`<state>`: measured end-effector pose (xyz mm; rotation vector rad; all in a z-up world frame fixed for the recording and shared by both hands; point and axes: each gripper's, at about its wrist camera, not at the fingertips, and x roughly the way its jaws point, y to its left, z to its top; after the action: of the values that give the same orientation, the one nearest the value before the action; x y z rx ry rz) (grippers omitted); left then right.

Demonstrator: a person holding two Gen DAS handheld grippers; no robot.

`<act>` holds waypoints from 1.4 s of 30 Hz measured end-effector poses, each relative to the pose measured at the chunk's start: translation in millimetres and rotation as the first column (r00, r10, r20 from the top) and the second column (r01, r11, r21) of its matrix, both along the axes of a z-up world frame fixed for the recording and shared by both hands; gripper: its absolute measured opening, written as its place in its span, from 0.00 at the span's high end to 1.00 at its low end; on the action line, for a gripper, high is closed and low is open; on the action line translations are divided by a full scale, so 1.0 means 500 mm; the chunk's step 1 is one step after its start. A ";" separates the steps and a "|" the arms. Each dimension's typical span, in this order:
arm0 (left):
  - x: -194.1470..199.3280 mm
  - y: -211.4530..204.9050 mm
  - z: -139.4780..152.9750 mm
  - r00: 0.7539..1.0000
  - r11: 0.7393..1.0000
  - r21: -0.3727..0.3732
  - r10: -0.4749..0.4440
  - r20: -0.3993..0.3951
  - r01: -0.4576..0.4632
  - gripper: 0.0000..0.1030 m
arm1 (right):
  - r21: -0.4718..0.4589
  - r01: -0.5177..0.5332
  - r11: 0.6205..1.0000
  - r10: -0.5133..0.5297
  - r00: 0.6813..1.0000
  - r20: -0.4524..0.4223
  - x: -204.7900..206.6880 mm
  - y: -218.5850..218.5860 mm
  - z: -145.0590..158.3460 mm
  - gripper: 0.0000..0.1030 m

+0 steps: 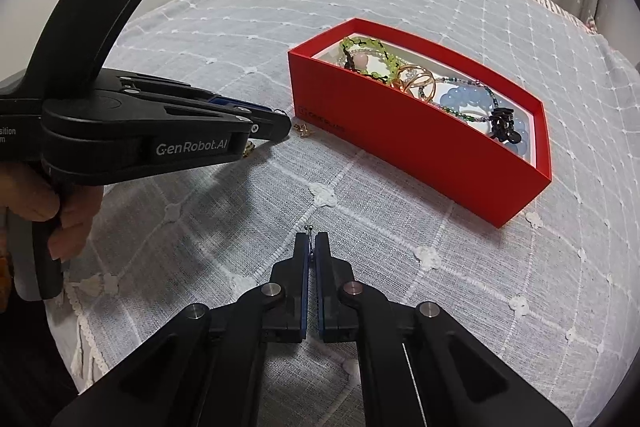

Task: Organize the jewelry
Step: 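Grasp the silver ring with the right gripper while the left gripper grasps a gold earring, then carry the silver ring and gold earring into the red box and open both grippers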

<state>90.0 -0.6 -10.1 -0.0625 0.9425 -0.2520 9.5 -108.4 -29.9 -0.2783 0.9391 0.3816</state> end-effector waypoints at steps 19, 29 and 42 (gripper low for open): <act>-0.029 0.042 0.051 1.000 0.993 -0.118 0.010 0.020 -0.008 0.91 | 0.132 0.092 0.987 -0.091 0.996 -0.011 0.009 -0.068 0.065 0.98; -0.037 0.038 0.079 0.998 0.992 -0.122 0.006 0.064 0.002 0.91 | 0.158 0.108 0.982 -0.113 0.993 0.025 0.023 -0.088 0.100 0.98; -0.011 -0.011 0.110 0.992 0.990 -0.138 -0.006 0.125 0.023 0.91 | 0.202 0.160 0.966 -0.180 0.980 0.082 0.053 -0.113 0.141 0.98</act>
<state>84.6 -6.1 44.9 -0.1672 0.8012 -0.3316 35.8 -165.1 40.7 -0.0362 0.8136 0.2959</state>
